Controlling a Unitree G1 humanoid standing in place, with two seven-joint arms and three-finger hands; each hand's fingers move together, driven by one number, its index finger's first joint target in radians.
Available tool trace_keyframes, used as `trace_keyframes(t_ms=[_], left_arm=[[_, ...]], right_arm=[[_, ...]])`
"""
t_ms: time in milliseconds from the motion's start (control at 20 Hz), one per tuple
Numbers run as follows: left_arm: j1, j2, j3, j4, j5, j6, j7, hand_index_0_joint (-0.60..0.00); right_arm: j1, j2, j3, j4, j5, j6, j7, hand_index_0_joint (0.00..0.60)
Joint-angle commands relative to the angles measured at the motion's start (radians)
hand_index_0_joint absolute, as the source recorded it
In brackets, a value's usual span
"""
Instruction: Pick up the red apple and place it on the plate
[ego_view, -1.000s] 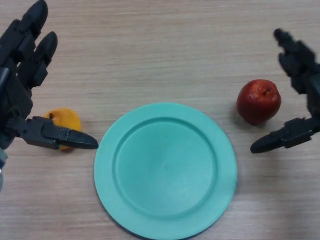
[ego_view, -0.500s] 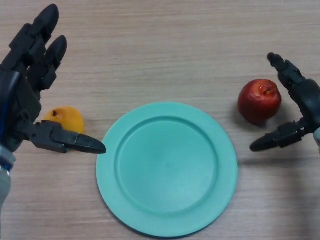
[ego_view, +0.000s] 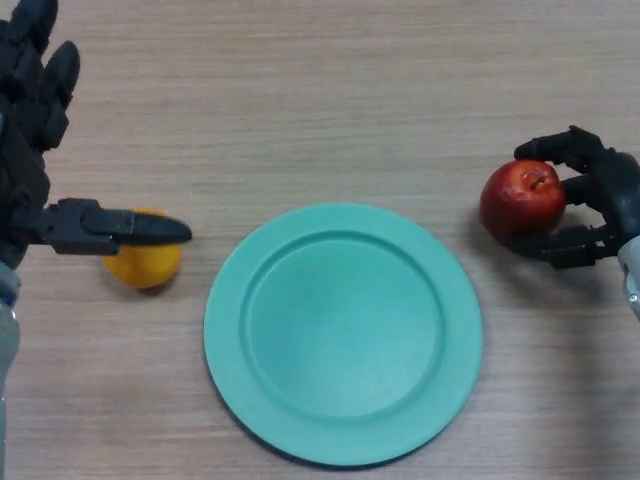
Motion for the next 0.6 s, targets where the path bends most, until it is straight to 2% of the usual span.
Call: trace_keyframes(t_ms=[50, 100, 150, 200, 250, 300, 350, 400, 500, 550, 600], left_arm=[[-0.056, 0.066, 0.075, -0.013, 0.025, -0.222, 0.086, -0.578], [-0.06, 0.073, 0.075, 0.0, 0.02, -0.236, 0.092, -0.6], [-0.07, 0.083, 0.076, 0.005, 0.011, -0.23, 0.096, -0.55], [-0.072, 0.084, 0.076, 0.005, 0.01, -0.229, 0.096, -0.45], [-0.075, 0.087, 0.075, 0.005, 0.01, -0.229, 0.098, -0.3], [-0.077, 0.089, 0.073, 0.005, 0.011, -0.229, 0.1, -0.2], [-0.083, 0.094, 0.068, 0.01, 0.016, -0.231, 0.095, -0.056], [-0.088, 0.096, 0.066, 0.014, 0.019, -0.235, 0.092, 0.0], [-0.092, 0.096, 0.071, 0.02, 0.015, -0.257, 0.089, 0.0], [-0.092, 0.097, 0.069, 0.018, 0.014, -0.256, 0.09, 0.0], [-0.09, 0.097, 0.068, 0.017, 0.014, -0.254, 0.089, 0.0]], right_arm=[[0.074, -0.004, -0.087, -0.484, 0.242, 0.144, 0.04, 0.6], [0.135, 0.018, -0.083, -0.66, 0.308, 0.251, 0.048, 0.6], [0.18, 0.033, -0.059, -0.766, 0.328, 0.3, 0.035, 0.6], [0.188, 0.037, -0.054, -0.783, 0.331, 0.308, 0.034, 0.6], [0.218, 0.051, -0.036, -0.834, 0.33, 0.334, 0.031, 0.6], [0.244, 0.066, -0.018, -0.877, 0.328, 0.357, 0.026, 0.6], [0.323, 0.115, 0.041, -0.985, 0.324, 0.427, 0.009, 0.6], [0.37, 0.141, 0.081, -1.043, 0.32, 0.467, 0.001, 0.6], [0.449, 0.153, 0.162, -1.114, 0.306, 0.558, 0.037, 0.6], [0.483, 0.155, 0.196, -1.146, 0.294, 0.626, 0.076, 0.551], [0.487, 0.156, 0.201, -1.153, 0.297, 0.64, 0.08, 0.451]])
